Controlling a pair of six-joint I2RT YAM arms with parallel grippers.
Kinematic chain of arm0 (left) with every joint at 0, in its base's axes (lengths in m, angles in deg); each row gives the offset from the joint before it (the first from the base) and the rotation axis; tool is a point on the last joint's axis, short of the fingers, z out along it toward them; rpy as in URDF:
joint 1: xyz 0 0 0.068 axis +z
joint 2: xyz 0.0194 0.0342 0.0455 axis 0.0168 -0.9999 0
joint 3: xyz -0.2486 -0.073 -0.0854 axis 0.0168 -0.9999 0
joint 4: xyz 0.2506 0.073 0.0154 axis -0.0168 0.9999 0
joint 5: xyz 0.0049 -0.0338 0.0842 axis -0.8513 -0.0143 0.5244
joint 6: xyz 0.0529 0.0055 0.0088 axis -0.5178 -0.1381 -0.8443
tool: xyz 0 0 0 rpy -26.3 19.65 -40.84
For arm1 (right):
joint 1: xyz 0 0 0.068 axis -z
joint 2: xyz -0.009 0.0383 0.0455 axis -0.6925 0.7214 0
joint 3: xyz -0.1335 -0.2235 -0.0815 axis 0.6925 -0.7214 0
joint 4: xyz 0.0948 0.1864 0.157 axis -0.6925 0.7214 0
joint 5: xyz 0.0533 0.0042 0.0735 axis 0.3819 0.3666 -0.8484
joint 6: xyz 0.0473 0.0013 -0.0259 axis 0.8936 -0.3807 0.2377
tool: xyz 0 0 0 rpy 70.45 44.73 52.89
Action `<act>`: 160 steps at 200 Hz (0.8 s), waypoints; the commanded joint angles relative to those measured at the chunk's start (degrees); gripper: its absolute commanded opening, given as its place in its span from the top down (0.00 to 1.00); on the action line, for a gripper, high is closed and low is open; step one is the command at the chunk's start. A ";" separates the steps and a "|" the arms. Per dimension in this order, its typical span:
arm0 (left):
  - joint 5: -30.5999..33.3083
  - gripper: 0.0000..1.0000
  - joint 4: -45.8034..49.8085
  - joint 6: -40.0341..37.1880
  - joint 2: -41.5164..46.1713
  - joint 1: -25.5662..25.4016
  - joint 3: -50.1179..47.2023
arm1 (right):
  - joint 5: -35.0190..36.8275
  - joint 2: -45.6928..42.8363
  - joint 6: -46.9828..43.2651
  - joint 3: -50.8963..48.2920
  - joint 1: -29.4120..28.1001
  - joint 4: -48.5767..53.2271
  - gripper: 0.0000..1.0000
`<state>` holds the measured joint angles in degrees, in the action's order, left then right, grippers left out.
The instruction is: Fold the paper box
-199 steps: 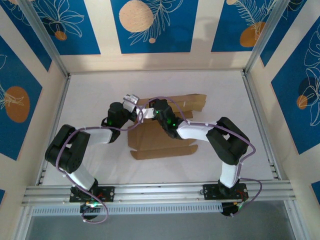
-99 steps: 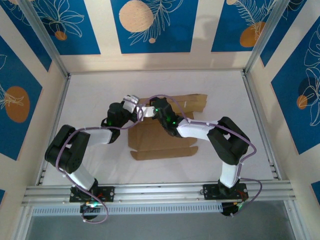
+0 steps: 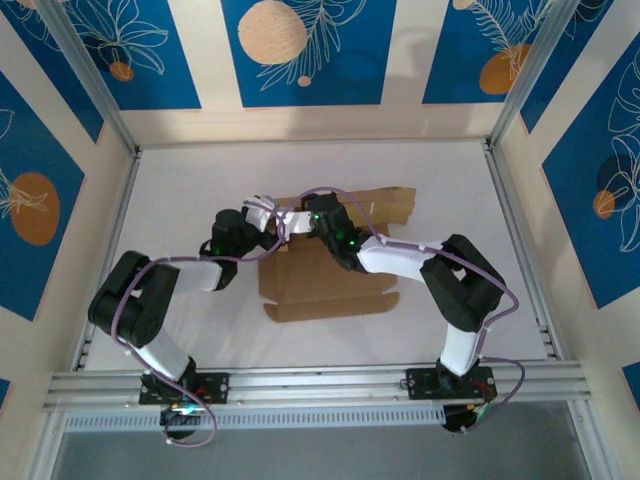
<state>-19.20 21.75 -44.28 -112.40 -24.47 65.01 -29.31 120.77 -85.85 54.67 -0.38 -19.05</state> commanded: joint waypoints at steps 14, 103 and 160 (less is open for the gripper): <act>-6.58 0.16 6.30 -3.61 3.62 -0.62 0.72 | 0.98 -1.96 3.42 1.26 1.49 -1.07 1.00; -18.91 0.09 19.41 -5.37 14.09 2.79 2.31 | 0.27 -1.78 3.32 1.67 1.75 -0.61 1.00; -14.11 0.10 16.46 -5.32 24.69 5.90 -3.72 | 0.41 -1.47 3.68 1.37 1.67 -1.36 1.00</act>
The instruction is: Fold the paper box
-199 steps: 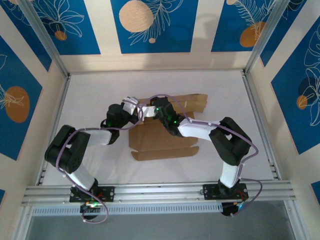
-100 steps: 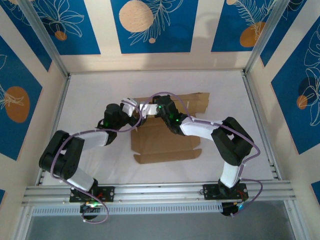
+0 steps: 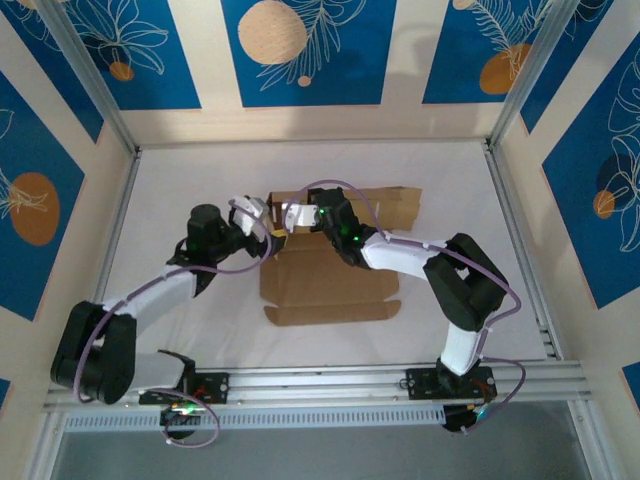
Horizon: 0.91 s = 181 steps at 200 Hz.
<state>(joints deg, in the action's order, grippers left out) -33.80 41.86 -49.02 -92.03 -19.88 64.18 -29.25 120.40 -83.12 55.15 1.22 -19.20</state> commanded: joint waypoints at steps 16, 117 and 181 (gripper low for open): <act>4.45 0.14 -3.82 -2.09 5.68 1.47 -3.99 | 0.42 -1.22 0.63 0.27 -0.02 -2.07 1.00; 13.83 0.21 -13.21 6.83 7.54 11.65 -3.08 | -0.26 -1.05 0.12 -0.10 -0.24 -2.14 1.00; 17.37 0.29 0.38 1.14 -2.38 12.78 2.86 | -0.39 -1.14 -0.44 0.24 -0.55 -1.90 1.00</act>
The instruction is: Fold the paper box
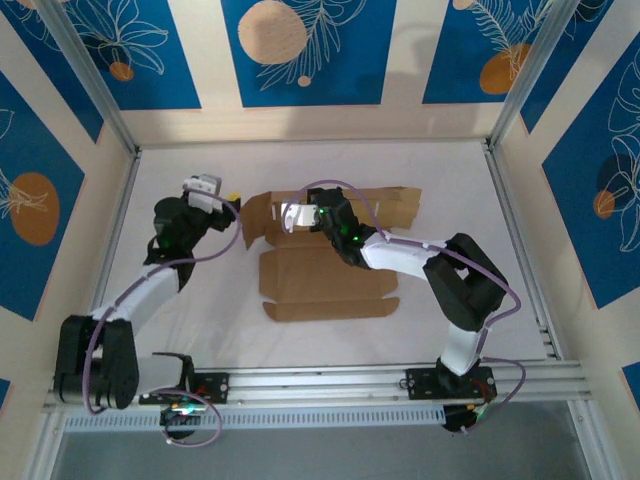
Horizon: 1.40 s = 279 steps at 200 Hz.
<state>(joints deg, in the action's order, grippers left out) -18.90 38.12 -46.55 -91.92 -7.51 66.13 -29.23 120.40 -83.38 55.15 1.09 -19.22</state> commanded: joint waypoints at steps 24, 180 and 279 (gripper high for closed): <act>2.53 0.28 6.29 -0.87 -5.89 0.78 3.06 | -0.73 -1.47 -0.30 0.51 -0.49 -1.19 1.00; -30.72 0.26 -3.62 2.52 -10.78 -2.59 1.66 | -5.12 -2.45 0.92 2.18 -0.02 4.22 1.00; -32.14 0.27 -3.84 2.83 -8.20 -5.61 -3.37 | -4.86 -1.57 1.20 3.12 1.76 0.53 1.00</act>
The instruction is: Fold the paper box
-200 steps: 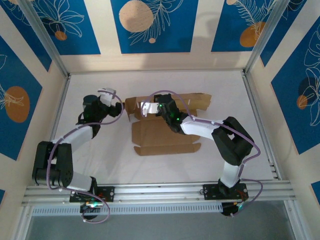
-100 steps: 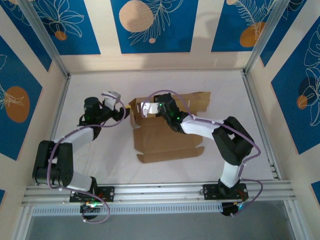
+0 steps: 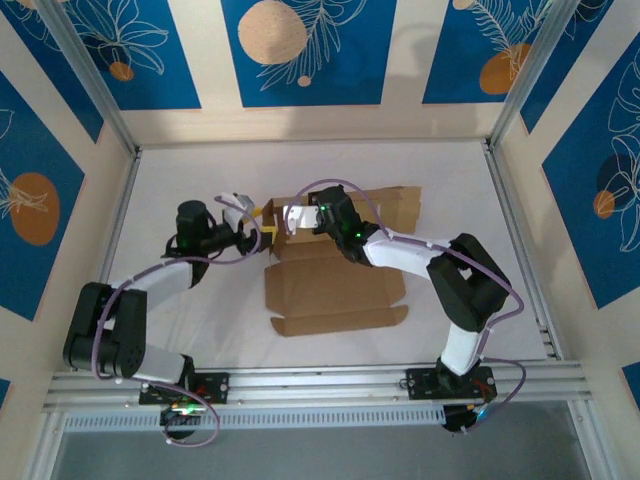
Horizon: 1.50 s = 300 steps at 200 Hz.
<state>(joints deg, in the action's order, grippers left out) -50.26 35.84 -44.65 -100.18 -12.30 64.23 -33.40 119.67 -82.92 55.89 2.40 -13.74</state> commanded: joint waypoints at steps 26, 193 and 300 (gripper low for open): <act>-1.50 0.28 -1.40 1.02 -1.98 -0.98 0.64 | -1.34 -0.37 0.42 3.18 0.34 -4.25 1.00; 20.66 0.29 0.09 -0.81 7.55 10.16 4.05 | -3.19 -3.28 -0.33 -0.18 1.70 -1.87 1.00; 9.20 0.28 24.64 -13.09 -2.92 7.52 13.31 | -4.57 -3.39 0.33 1.26 2.13 -0.37 1.00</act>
<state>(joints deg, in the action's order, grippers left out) -34.50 56.08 -54.05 -102.72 -2.75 74.85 -36.61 117.88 -83.36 56.11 4.48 -13.10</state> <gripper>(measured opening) 0.726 0.077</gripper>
